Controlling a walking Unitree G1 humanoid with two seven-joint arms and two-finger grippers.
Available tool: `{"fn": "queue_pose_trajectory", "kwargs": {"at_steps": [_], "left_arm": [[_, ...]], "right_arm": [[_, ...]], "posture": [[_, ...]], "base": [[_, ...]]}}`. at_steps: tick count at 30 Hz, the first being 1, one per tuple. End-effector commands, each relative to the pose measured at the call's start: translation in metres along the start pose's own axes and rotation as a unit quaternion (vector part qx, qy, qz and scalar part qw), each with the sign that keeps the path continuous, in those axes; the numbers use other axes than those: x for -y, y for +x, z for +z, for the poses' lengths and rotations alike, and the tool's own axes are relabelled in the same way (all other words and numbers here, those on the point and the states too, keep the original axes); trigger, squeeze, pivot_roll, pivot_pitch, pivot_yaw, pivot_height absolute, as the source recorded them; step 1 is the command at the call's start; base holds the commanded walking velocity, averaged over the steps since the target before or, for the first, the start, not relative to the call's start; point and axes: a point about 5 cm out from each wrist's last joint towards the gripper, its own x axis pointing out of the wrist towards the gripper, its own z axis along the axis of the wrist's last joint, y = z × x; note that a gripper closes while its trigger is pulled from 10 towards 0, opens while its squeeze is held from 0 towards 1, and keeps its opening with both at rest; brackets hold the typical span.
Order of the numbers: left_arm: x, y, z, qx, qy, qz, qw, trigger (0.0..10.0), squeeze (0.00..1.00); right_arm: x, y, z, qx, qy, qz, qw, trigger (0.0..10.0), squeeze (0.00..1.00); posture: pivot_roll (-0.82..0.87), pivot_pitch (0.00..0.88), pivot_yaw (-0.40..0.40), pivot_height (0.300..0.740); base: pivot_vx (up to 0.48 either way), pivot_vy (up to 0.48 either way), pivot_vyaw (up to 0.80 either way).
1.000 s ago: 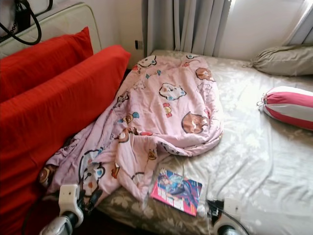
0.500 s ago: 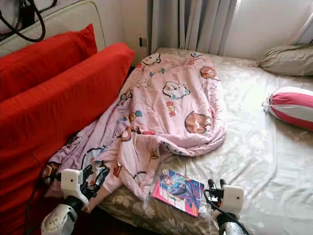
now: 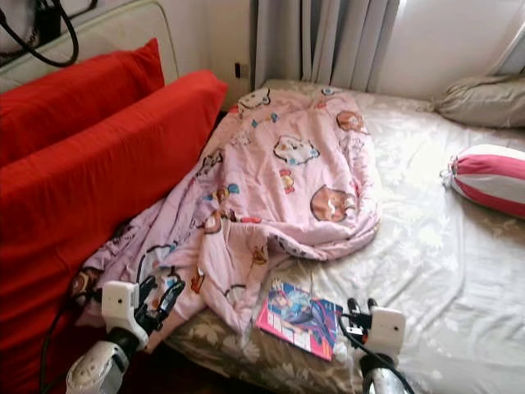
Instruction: Clean up the room
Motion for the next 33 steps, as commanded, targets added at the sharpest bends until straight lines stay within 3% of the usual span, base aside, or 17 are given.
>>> {"fn": "queue_pose_trajectory", "kwargs": {"at_steps": [1,6,21,26,33], "left_arm": [[-0.003,-0.002,-0.001,-0.004,-0.007,0.01,1.0,10.0,0.0],[-0.002,-0.004,-0.003,-0.012,-0.01,0.011,1.0,10.0,0.0],[-0.002,-0.002,-0.008,-0.023,-0.017,0.011,1.0,10.0,0.0],[-0.004,-0.003,-0.01,-0.027,-0.018,0.011,0.999,10.0,0.0],[-0.003,-0.003,-0.012,-0.026,-0.022,0.009,0.999,10.0,0.0]], "right_arm": [[0.001,-0.001,-0.001,-0.006,-0.001,-0.005,1.0,10.0,0.0],[0.002,0.0,-0.003,-0.026,0.0,-0.009,1.0,10.0,0.0],[-0.006,0.005,-0.002,-0.032,0.014,0.001,0.999,10.0,0.0],[-0.01,0.005,-0.003,-0.034,0.017,0.015,0.999,10.0,0.0],[-0.009,0.004,-0.003,-0.03,0.023,0.011,0.999,10.0,0.0]], "posture": [[0.06,0.09,-0.027,0.686],[0.06,0.096,-0.029,0.661],[0.06,0.109,-0.029,0.661],[0.06,0.113,-0.028,0.632],[0.06,0.113,-0.027,0.632]], "base": [[0.0,0.0,0.0],[0.0,0.0,0.0],[0.0,0.0,0.0],[0.0,0.0,0.0],[0.0,0.0,0.0]]}}
